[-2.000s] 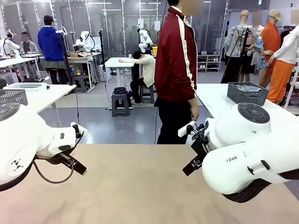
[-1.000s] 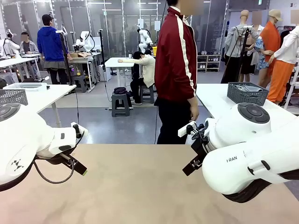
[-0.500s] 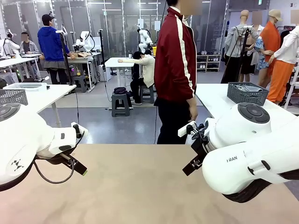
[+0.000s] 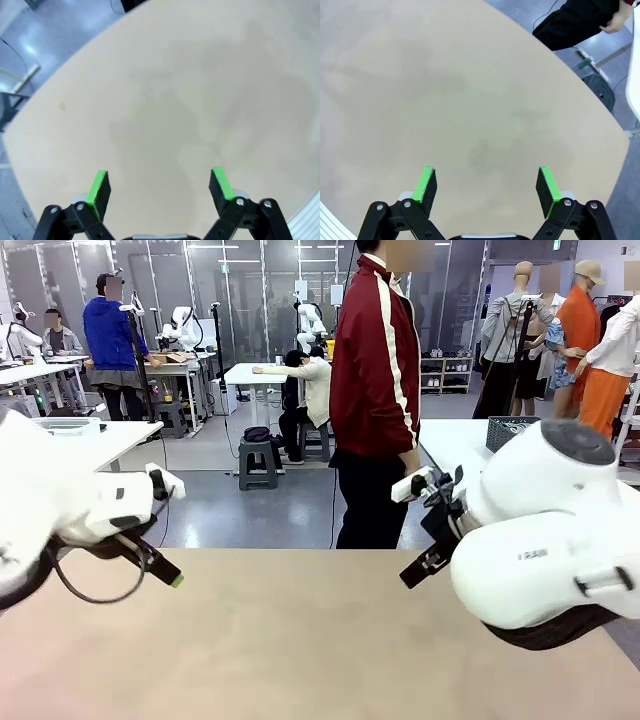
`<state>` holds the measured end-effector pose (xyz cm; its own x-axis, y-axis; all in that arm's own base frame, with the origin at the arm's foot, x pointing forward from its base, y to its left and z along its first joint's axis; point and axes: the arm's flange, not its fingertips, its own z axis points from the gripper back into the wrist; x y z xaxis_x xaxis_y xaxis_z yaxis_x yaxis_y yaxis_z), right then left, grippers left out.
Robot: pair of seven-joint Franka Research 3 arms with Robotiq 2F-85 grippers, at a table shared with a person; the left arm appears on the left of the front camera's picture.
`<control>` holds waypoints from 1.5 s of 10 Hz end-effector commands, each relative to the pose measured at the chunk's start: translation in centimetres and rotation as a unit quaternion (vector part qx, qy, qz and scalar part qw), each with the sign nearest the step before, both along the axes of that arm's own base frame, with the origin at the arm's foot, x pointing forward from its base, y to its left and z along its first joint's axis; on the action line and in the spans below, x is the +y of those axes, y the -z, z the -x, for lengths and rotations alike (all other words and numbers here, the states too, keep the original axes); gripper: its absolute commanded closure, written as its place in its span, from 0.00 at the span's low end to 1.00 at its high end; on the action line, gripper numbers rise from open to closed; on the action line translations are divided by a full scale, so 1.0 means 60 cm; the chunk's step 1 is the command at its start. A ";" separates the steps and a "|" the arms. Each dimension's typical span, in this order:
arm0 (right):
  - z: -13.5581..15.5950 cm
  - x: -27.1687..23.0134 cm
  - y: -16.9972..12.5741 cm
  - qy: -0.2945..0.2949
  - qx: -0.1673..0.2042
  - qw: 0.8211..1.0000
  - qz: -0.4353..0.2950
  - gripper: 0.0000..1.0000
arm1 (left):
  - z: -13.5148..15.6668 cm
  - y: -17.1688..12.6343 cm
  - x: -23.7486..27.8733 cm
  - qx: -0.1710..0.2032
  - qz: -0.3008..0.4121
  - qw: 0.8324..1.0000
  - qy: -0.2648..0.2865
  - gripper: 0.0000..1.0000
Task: Fold the towels and place them in the basket.
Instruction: When a person lays out a Towel with hook on the table, fold it in half twice.
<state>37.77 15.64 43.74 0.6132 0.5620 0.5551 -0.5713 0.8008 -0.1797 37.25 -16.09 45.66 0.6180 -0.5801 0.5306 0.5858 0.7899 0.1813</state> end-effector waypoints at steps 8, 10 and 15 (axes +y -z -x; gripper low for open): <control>0.263 -0.115 -0.250 -0.029 -0.056 0.997 -0.041 0.00 | 0.167 -0.234 0.175 -0.005 0.060 0.993 0.103 0.00; 0.281 -0.135 -0.257 -0.048 -0.056 0.995 -0.065 0.00 | 0.184 -0.234 0.202 -0.016 0.074 0.990 0.117 0.00; 0.270 -0.127 -0.306 -0.025 -0.063 0.996 -0.059 0.00 | 0.175 -0.253 0.206 -0.024 0.069 0.992 0.101 0.00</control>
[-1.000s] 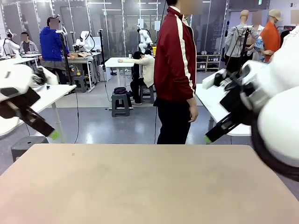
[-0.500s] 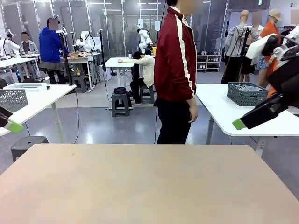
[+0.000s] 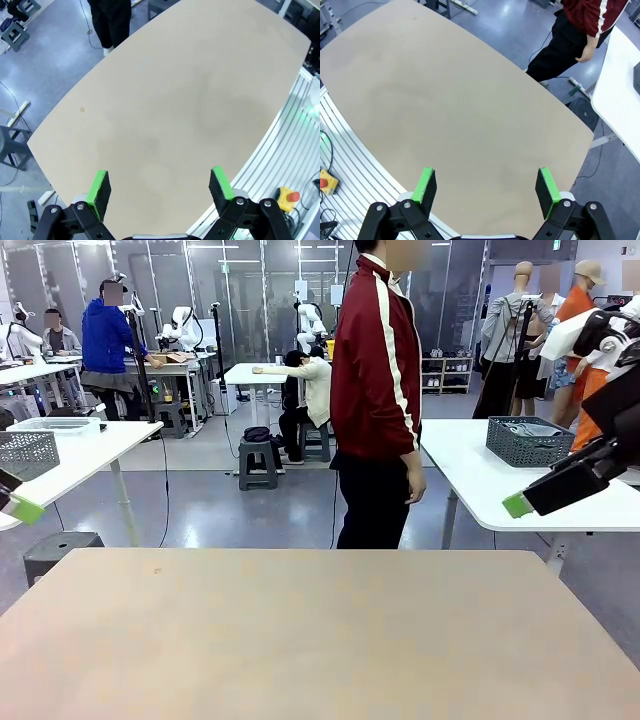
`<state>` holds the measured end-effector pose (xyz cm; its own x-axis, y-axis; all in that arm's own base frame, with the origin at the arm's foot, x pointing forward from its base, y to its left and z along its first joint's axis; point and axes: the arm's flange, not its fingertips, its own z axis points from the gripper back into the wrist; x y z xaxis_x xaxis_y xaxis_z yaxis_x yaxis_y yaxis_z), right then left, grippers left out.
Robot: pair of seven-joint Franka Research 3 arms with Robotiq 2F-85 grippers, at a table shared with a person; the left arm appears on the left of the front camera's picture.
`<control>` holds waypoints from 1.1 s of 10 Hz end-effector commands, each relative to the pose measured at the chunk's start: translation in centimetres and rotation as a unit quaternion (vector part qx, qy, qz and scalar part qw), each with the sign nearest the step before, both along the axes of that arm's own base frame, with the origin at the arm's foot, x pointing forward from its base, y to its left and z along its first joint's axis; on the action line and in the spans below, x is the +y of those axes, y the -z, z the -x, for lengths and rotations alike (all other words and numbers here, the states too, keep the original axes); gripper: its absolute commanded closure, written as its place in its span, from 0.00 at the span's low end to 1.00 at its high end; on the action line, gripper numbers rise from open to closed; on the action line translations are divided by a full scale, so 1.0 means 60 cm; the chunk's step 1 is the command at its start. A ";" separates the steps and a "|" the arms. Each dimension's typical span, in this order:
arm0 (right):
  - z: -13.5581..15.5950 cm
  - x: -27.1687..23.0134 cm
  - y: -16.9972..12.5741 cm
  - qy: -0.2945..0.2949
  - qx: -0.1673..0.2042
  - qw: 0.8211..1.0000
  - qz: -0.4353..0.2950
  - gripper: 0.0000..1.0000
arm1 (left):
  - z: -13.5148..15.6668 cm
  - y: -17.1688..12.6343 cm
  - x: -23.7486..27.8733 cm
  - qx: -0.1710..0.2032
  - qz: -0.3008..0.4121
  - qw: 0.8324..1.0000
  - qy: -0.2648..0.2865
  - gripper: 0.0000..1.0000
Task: Fold the towels and place them in the basket.
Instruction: When a person lays out a Towel with hook on the table, fold it in half twice.
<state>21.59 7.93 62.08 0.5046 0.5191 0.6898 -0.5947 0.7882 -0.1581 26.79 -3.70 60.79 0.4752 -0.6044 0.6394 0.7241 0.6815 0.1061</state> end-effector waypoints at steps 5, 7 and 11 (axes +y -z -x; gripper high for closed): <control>0.001 0.001 0.000 0.001 -0.001 1.000 0.002 0.00 | 0.000 0.000 0.001 0.000 0.000 1.000 -0.001 0.00; 0.024 -0.008 -0.054 -0.011 -0.006 1.000 0.000 0.00 | 0.025 -0.075 0.008 -0.007 -0.006 1.000 0.005 0.00; 0.084 -0.032 -0.178 -0.037 -0.002 0.999 -0.014 0.00 | 0.076 -0.232 0.036 -0.012 -0.010 1.000 0.020 0.00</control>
<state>17.14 6.36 71.30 0.4751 0.5185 0.7109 -0.6123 0.7750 -0.1560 22.34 -1.64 72.61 0.4225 -0.6270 0.6545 0.7344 0.6600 0.1582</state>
